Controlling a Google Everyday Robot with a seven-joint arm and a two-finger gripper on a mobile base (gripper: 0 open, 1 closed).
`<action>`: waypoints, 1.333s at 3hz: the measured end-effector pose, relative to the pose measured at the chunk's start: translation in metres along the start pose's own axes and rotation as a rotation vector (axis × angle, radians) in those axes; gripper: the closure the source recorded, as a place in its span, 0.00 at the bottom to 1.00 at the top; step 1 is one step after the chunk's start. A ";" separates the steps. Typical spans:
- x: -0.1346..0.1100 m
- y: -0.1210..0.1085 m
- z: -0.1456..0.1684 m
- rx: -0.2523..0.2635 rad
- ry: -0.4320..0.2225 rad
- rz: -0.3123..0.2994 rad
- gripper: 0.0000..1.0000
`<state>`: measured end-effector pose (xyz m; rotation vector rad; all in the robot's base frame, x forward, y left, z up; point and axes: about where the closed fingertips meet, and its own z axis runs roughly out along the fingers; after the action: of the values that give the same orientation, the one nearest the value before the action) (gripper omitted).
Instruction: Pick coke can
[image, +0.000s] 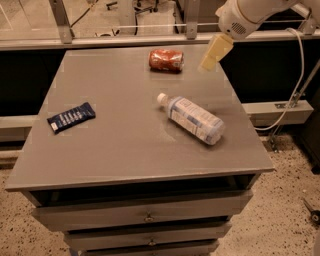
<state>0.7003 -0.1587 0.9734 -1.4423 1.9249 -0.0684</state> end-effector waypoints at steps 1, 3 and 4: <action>0.000 0.000 -0.001 0.001 0.000 0.000 0.00; -0.031 -0.011 0.054 0.040 -0.151 0.114 0.00; -0.054 -0.013 0.101 0.005 -0.221 0.182 0.00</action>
Offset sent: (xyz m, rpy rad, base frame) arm 0.0346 0.0201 -0.0006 0.2077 -0.1023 -0.0795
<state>0.7740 -0.0811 0.9318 -1.2106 1.8612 0.1643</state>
